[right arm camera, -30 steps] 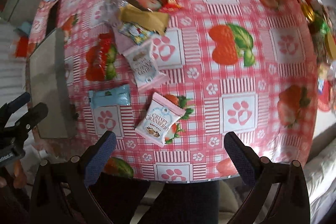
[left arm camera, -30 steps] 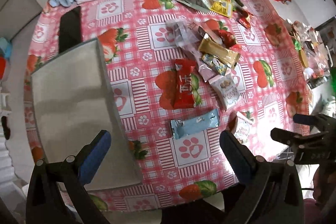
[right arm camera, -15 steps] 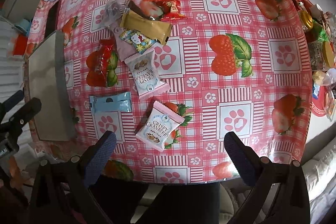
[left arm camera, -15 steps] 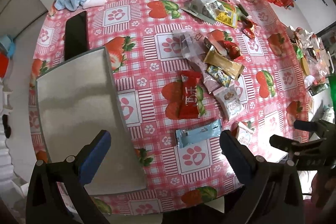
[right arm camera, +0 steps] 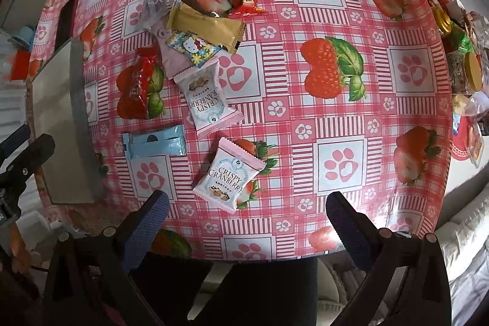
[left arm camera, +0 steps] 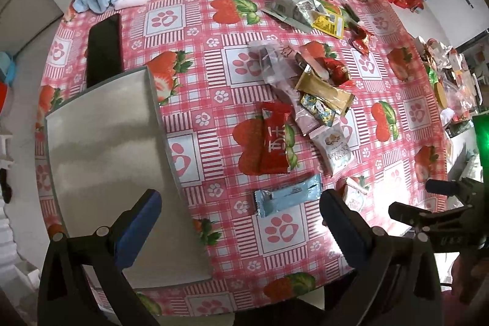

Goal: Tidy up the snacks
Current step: 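Grasp the red candy packet with the left tool while the right tool grasps the pink Crispy Cranberry packet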

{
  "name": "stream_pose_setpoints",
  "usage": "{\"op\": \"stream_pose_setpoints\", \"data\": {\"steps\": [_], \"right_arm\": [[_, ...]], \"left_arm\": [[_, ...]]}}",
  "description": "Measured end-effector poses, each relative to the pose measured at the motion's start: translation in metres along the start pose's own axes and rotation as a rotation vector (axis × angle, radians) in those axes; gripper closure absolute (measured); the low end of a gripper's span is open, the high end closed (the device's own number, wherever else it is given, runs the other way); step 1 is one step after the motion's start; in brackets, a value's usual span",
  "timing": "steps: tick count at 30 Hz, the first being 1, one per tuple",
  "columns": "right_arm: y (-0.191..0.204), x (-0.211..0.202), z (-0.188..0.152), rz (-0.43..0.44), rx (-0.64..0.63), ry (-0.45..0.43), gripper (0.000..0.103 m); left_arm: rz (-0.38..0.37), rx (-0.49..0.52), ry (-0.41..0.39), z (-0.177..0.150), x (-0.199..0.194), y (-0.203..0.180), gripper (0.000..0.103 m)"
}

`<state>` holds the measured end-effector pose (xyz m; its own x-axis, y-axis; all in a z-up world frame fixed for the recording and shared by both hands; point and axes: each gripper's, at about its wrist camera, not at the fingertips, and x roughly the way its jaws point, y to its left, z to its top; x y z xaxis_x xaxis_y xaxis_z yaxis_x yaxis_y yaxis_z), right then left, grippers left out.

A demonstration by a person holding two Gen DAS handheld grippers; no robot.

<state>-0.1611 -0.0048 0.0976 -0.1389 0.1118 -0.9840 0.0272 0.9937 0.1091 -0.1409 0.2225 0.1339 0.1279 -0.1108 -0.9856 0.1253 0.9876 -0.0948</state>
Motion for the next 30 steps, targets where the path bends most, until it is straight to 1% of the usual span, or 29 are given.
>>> {"op": "stream_pose_setpoints", "data": {"steps": [6,11,18,21,24,28,30], "right_arm": [[0.002,0.004,-0.002,-0.005,0.0,0.017,0.0],[-0.003,0.01,-0.005,0.003,0.034,0.036,0.0],[-0.011,0.031,-0.01,0.016,0.111,0.073,0.0],[-0.012,0.048,-0.012,0.028,0.155,0.089,0.0],[-0.013,0.067,-0.013,0.039,0.229,0.093,0.0],[-0.018,0.089,-0.013,0.073,0.376,0.07,0.0],[-0.017,0.097,-0.012,0.072,0.408,0.067,0.0]], "left_arm": [[0.001,0.004,0.006,0.0,0.003,0.002,0.0],[0.014,0.049,0.016,0.004,0.01,-0.004,0.0],[0.024,0.086,0.062,0.021,0.038,-0.011,0.0],[0.036,0.094,0.073,0.028,0.053,-0.014,0.0],[0.055,0.099,0.087,0.037,0.073,-0.017,0.0],[0.047,0.086,0.12,0.047,0.099,-0.017,0.0],[0.052,0.091,0.126,0.049,0.109,-0.02,0.0]]}}
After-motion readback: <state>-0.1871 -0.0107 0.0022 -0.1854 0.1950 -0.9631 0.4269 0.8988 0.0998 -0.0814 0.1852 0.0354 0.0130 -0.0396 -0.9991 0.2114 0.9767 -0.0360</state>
